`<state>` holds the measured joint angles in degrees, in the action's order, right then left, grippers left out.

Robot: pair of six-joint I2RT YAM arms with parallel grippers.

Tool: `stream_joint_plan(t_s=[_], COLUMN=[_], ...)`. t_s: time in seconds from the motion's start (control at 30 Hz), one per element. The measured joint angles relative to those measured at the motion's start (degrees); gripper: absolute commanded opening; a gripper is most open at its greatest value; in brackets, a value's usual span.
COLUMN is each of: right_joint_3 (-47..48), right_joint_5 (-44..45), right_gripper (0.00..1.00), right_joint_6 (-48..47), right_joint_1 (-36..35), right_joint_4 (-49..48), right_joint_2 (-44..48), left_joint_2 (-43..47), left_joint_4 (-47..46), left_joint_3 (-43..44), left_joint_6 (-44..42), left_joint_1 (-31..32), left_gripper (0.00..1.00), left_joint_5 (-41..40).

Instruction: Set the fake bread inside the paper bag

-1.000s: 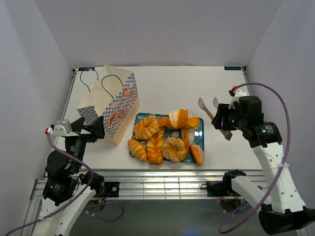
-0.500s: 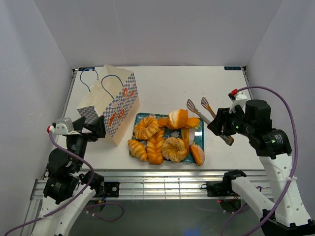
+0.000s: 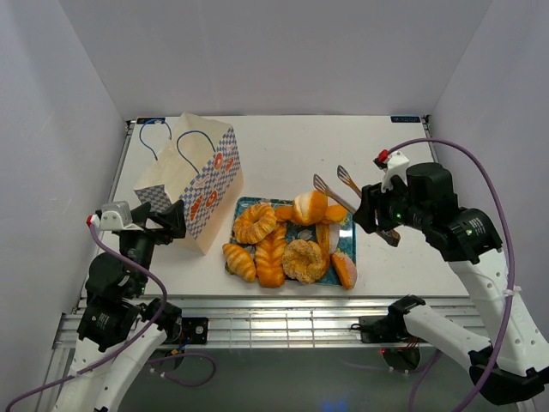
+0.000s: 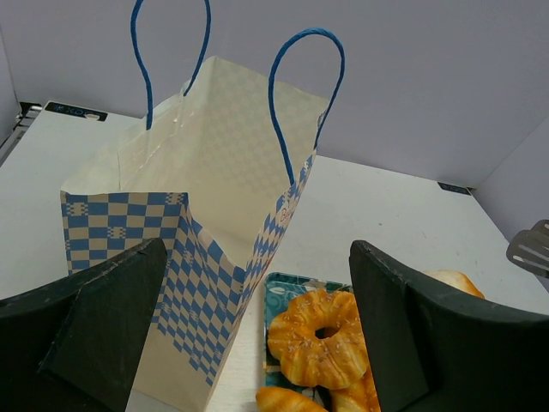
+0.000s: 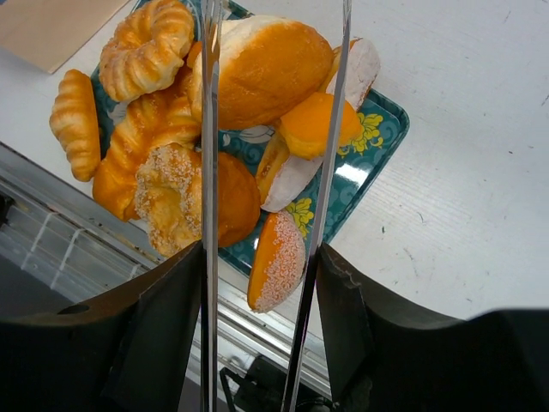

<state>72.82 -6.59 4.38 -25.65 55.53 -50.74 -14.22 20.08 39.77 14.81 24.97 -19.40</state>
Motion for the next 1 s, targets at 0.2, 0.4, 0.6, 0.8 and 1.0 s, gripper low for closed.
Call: stream_joint_plan(t_s=[0.2, 0.4, 0.6, 0.8, 1.0], right_joint_3=[2.12, 5.42, 8.04, 8.41, 8.52], right_joint_5=[8.33, 16.00, 25.16, 34.07, 37.83], right_gripper=[0.58, 0.58, 0.59, 0.60, 0.60], right_joint_6=[-1.75, -3.23, -3.98, -3.65, -3.26], right_joint_1=[-8.70, -17.03, -29.44, -38.58, -42.82], right_joint_4=[0.07, 0.63, 4.35, 8.61, 11.19], right_joint_2=[-2.29, -3.34, -7.26, -11.93, -11.56], left_joint_2=[-0.02, -0.02, -0.04, -0.04, -0.04], left_joint_4=[-0.02, 0.00, 0.00, 0.00, 0.00], left_joint_3=[0.00, 0.00, 0.00, 0.00, 0.00], left_joint_6=[0.04, 0.04, 0.04, 0.04, 0.04], left_joint_1=[0.00, 0.00, 0.00, 0.00, 0.00], left_gripper=[0.98, 0.98, 0.98, 0.98, 0.98], left_joint_5=[-0.74, -0.96, -0.96, -0.96, -0.96])
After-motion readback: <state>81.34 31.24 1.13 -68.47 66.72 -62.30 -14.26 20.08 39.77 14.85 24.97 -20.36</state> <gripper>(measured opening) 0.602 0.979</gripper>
